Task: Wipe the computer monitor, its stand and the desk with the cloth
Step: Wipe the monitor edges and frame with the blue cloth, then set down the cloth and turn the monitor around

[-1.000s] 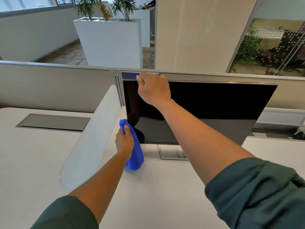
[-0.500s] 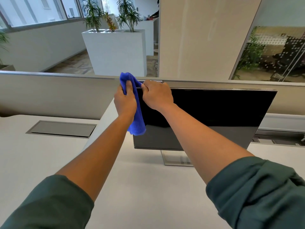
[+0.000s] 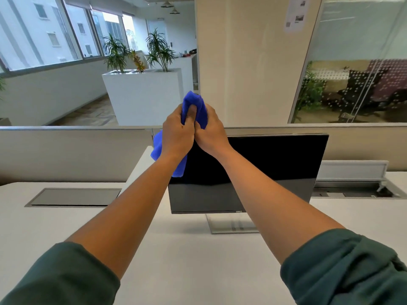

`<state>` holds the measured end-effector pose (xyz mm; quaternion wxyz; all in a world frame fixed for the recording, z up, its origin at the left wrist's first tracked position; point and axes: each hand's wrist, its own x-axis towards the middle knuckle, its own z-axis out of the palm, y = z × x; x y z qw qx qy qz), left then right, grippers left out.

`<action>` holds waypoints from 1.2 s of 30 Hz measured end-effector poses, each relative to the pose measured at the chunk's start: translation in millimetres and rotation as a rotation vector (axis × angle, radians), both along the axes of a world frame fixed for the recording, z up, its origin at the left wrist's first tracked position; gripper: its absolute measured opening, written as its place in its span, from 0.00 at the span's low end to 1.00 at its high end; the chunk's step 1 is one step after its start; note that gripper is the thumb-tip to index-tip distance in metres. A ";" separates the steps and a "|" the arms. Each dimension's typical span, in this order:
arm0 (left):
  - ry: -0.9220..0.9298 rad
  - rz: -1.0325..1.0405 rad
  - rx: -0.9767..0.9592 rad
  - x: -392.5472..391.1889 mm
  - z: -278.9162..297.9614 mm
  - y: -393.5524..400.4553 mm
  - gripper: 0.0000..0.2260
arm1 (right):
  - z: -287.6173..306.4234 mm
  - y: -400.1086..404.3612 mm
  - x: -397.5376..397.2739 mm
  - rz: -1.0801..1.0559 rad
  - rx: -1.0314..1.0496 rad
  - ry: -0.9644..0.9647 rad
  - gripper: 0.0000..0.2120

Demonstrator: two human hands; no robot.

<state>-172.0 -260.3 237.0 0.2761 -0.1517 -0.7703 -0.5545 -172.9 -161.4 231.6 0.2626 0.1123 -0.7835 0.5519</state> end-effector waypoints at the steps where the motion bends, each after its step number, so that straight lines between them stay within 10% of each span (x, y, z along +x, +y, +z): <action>1: 0.024 -0.014 -0.013 4.6 7.3 6.2 0.13 | 5.3 6.5 7.5 -0.015 -0.006 0.022 0.16; 6: 0.087 -0.099 -0.018 23.0 39.2 35.4 0.15 | 17.9 43.8 29.0 -0.094 -0.074 0.079 0.01; 16: -0.122 -0.331 0.043 64.7 71.0 136.6 0.18 | 28.0 144.0 88.6 -0.319 -0.302 0.206 0.07; 27: -0.925 -0.606 -0.080 117.8 -45.8 248.4 0.36 | -61.8 283.3 151.7 -0.525 -0.207 -0.307 0.11; 36: -1.191 -0.758 -0.323 149.8 -174.7 314.9 0.22 | -171.7 387.3 210.1 -0.595 -0.111 -0.843 0.09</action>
